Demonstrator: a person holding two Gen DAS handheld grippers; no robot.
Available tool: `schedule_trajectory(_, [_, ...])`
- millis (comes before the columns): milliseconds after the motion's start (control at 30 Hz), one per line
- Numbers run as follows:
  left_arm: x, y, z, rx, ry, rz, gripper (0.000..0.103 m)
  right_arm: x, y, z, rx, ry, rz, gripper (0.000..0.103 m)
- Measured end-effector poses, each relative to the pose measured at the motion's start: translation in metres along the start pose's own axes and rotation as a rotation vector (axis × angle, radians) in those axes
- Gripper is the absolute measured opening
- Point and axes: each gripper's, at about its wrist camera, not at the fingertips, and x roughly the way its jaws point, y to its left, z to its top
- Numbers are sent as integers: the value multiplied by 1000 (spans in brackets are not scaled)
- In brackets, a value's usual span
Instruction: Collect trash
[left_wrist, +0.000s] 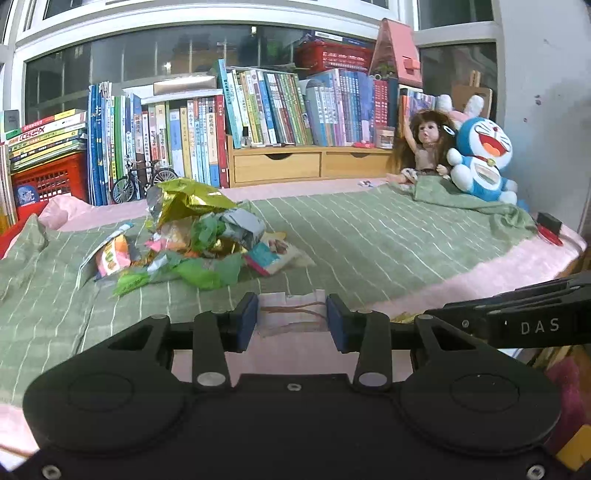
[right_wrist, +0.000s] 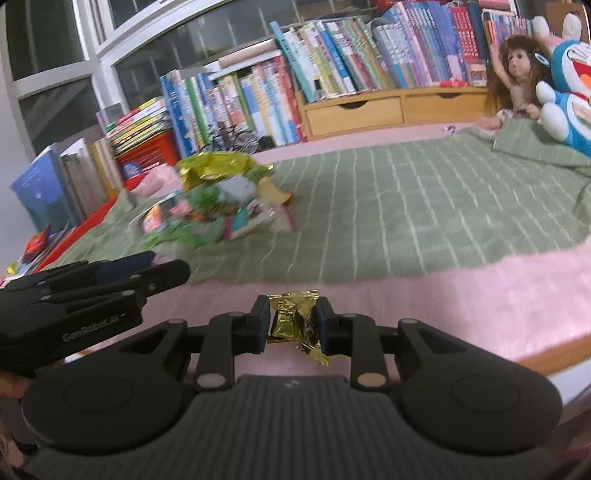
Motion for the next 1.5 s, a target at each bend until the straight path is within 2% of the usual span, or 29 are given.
schedule_trajectory(167, [-22, -2, -17, -27, 41, -31, 39, -15, 8, -20, -9, 51, 10, 31])
schedule_trajectory(400, [-32, -8, -50, -26, 152, -61, 39, -22, 12, -51, -19, 156, -9, 31])
schedule_trajectory(667, [-15, -8, -98, -46, 348, -67, 39, -1, 5, -91, 29, 316, -35, 31])
schedule_trajectory(867, [5, -5, -119, -61, 434, -55, 39, 15, -5, -105, 88, 390, -42, 32])
schedule_trajectory(967, [12, -3, -123, -72, 456, -59, 39, 19, -5, -107, 90, 391, -53, 38])
schedule_trajectory(1000, [13, -3, -125, -76, 462, -60, 39, 19, -6, -106, 91, 392, -56, 49])
schedule_trajectory(1033, [15, -2, -125, -82, 470, -62, 41, 20, -6, -107, 95, 391, -59, 56])
schedule_trajectory(1100, [18, -1, -125, -91, 481, -64, 51, 21, -7, -106, 102, 388, -57, 61])
schedule_trajectory(1167, [19, -1, -126, -95, 485, -59, 68, 22, -8, -105, 106, 386, -56, 64])
schedule_trajectory(1233, [20, -1, -126, -88, 478, -56, 75, 26, -8, -102, 110, 385, -56, 65])
schedule_trajectory(1267, [20, -2, -126, -85, 477, -51, 78, 26, -9, -102, 112, 384, -57, 65])
schedule_trajectory(1400, [17, -3, -126, -89, 456, -60, 78, 25, -10, -101, 117, 379, -59, 66])
schedule_trajectory(1500, [10, 0, -124, -109, 404, -86, 83, 21, -10, -100, 119, 375, -58, 66])
